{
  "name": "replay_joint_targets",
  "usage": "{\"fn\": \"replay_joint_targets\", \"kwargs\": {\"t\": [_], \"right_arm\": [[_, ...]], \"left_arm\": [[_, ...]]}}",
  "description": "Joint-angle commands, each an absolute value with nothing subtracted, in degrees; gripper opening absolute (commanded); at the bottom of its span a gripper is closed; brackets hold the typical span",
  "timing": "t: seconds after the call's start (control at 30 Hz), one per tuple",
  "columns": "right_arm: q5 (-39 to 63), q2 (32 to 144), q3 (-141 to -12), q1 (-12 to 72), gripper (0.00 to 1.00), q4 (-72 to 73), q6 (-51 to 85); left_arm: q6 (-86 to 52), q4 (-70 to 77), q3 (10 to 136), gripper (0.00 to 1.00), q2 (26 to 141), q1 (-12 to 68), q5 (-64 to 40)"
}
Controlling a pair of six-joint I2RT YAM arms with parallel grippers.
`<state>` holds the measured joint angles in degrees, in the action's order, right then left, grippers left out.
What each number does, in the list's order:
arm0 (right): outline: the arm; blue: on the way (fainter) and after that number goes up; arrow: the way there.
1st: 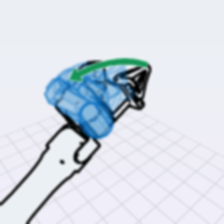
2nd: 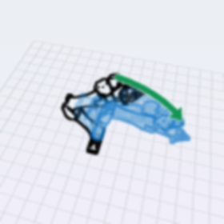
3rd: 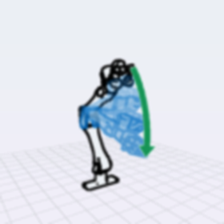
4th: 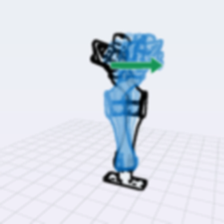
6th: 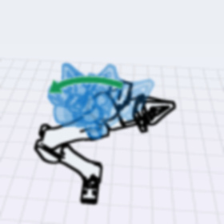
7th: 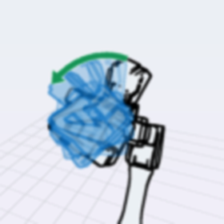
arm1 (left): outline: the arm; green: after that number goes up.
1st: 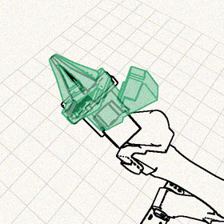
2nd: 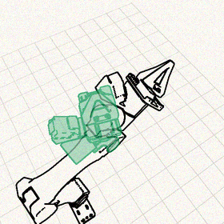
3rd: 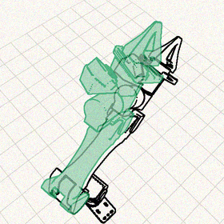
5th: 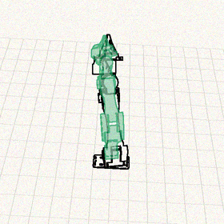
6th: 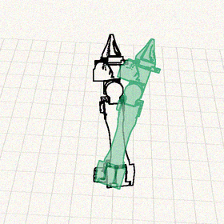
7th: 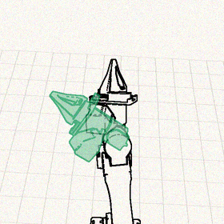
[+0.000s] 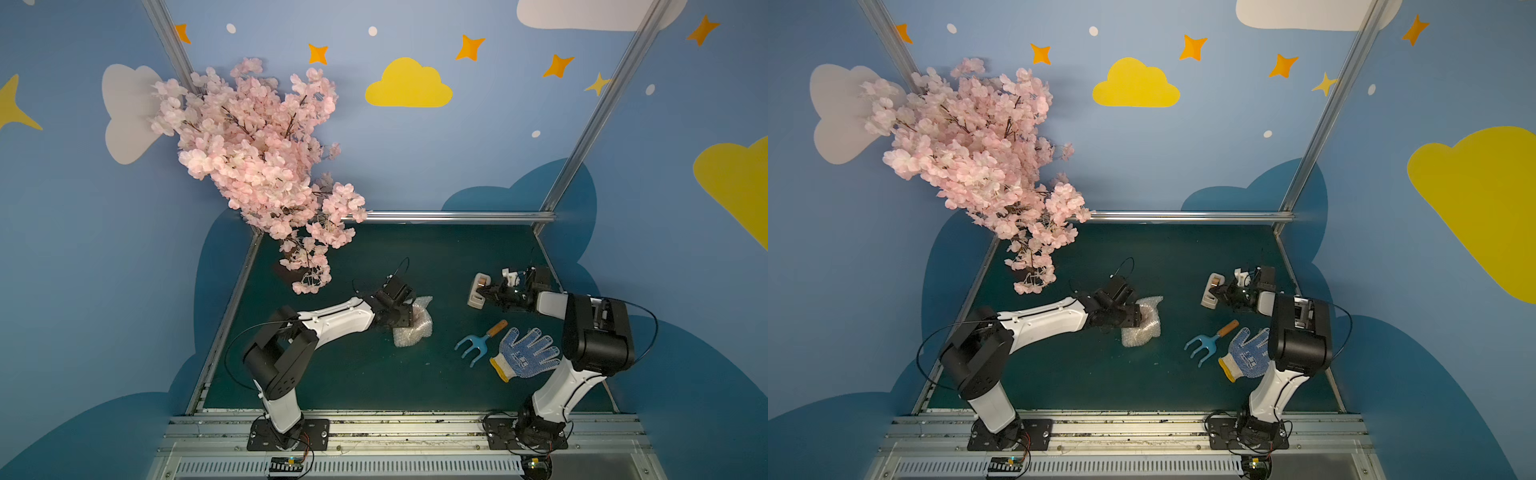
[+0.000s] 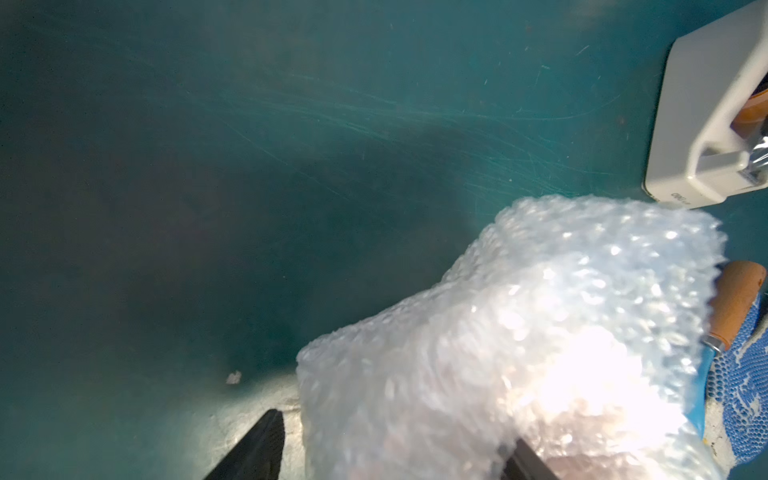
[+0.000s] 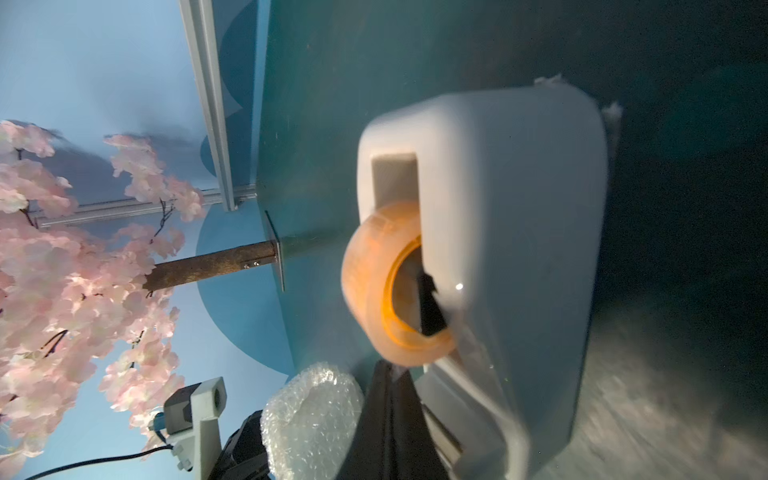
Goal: Wrap mugs in bubble wrap
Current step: Tear off the tape using the Tape Cutter.
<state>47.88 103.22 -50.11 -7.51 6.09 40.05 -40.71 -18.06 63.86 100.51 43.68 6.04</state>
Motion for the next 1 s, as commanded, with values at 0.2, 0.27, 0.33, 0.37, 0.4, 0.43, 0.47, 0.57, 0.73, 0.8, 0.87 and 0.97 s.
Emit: {"fn": "replay_joint_targets", "kwargs": {"t": [0.2, 0.27, 0.33, 0.37, 0.4, 0.43, 0.47, 0.57, 0.73, 0.8, 0.87, 0.97], "right_arm": [[53.26, 99.38, -48.43, -7.08, 0.0, 10.99, 41.51], [52.72, 98.61, -48.36, -6.65, 0.0, 8.53, 40.43], [51.93, 97.65, -48.02, -6.21, 0.0, 6.43, 39.14], [51.41, 97.16, -47.83, -5.97, 0.0, 5.06, 38.35], [50.82, 96.72, -47.65, -5.77, 0.0, 3.63, 37.7], [50.42, 96.23, -47.38, -5.6, 0.0, 2.65, 37.17], [50.13, 95.84, -46.92, -5.42, 0.0, 1.93, 36.84], [49.58, 94.73, -45.68, -4.78, 0.0, 0.58, 36.15], [48.29, 92.18, -43.84, -3.39, 0.0, -1.87, 34.73], [47.72, 91.06, -43.04, -2.9, 0.0, -2.65, 34.48], [47.03, 89.82, -42.39, -2.4, 0.0, -3.77, 33.98], [45.82, 87.9, -41.36, -1.93, 0.0, -5.42, 33.49]], "left_arm": [[-40.09, -20.94, 63.72, 0.74, 102.0, 43.86, 6.68], [-40.09, -20.97, 63.66, 0.74, 101.96, 43.72, 6.68], [-40.15, -20.86, 63.7, 0.74, 101.95, 43.85, 6.68], [-40.09, -20.89, 63.68, 0.74, 101.95, 43.84, 6.7], [-40.09, -20.82, 63.72, 0.74, 101.95, 43.87, 6.67], [-40.08, -20.74, 63.7, 0.74, 101.95, 43.82, 6.59], [-40.07, -20.69, 63.71, 0.74, 102.08, 43.86, 6.59], [-40.08, -20.57, 63.55, 0.74, 102.08, 43.86, 6.59], [-40.17, -20.22, 63.2, 0.74, 101.94, 43.85, 6.5], [-40.17, -20.18, 63.11, 0.74, 101.87, 43.84, 6.5], [-40.17, -20.15, 62.97, 0.74, 101.78, 43.86, 6.43], [-40.17, -20.09, 62.93, 0.74, 101.78, 43.9, 6.42]]}}
